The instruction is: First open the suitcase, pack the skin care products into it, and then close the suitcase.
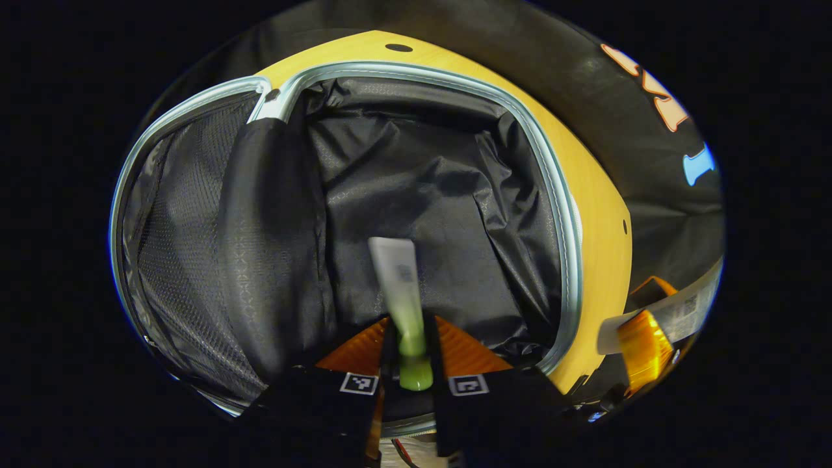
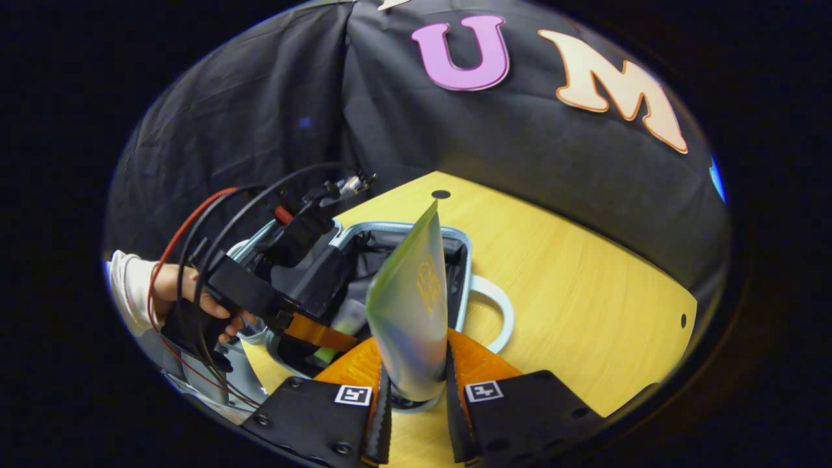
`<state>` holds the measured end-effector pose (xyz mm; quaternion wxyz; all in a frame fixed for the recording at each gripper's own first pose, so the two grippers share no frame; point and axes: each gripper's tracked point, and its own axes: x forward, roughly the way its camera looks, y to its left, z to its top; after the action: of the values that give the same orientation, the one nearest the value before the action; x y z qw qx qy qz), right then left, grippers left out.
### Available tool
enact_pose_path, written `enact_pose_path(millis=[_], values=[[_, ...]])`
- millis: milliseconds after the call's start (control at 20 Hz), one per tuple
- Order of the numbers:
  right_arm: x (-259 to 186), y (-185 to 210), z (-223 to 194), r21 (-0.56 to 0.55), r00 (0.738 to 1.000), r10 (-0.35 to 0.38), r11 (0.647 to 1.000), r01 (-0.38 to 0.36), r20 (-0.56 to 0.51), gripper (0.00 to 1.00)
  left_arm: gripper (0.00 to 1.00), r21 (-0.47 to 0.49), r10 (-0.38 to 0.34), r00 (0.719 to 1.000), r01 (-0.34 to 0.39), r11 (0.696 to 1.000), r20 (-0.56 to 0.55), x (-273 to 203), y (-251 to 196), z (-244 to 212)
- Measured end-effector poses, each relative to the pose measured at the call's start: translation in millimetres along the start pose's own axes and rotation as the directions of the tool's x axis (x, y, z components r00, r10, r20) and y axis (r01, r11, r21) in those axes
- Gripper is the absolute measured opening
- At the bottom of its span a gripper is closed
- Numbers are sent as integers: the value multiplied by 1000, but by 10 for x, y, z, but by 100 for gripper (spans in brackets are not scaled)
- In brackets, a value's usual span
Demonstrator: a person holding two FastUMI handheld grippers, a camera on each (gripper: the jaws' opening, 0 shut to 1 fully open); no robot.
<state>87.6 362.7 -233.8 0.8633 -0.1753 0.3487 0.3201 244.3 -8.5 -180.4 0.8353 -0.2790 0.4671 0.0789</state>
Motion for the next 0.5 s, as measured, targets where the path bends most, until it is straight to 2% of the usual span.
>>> enact_pose_path(millis=[150, 200, 350, 400, 450, 500], values=[[130, 113, -153, -5, 998, 19, 1000, -20, -64, 38, 59, 12, -28, 999, 28, 1000, 34, -207, -107, 38], [162, 129, -187, -7, 996, 22, 1000, -23, -83, 35, 69, 18, -35, 998, 34, 999, 51, -285, -127, 51], [154, 142, -238, 42, 987, 51, 998, -45, -150, 37, 81, 9, -77, 991, 77, 997, 111, -581, -173, 70], [151, 139, -255, 67, 983, 61, 996, -50, -175, 35, 75, 2, -87, 988, 87, 996, 129, -684, -165, 69], [143, 131, -289, 84, 978, 63, 995, -47, -198, 35, 81, 0, -93, 985, 94, 996, 147, -797, -148, 69], [147, 121, -321, 98, 973, 60, 994, -39, -222, 35, 82, -3, -96, 982, 98, 995, 164, -910, -126, 65]])
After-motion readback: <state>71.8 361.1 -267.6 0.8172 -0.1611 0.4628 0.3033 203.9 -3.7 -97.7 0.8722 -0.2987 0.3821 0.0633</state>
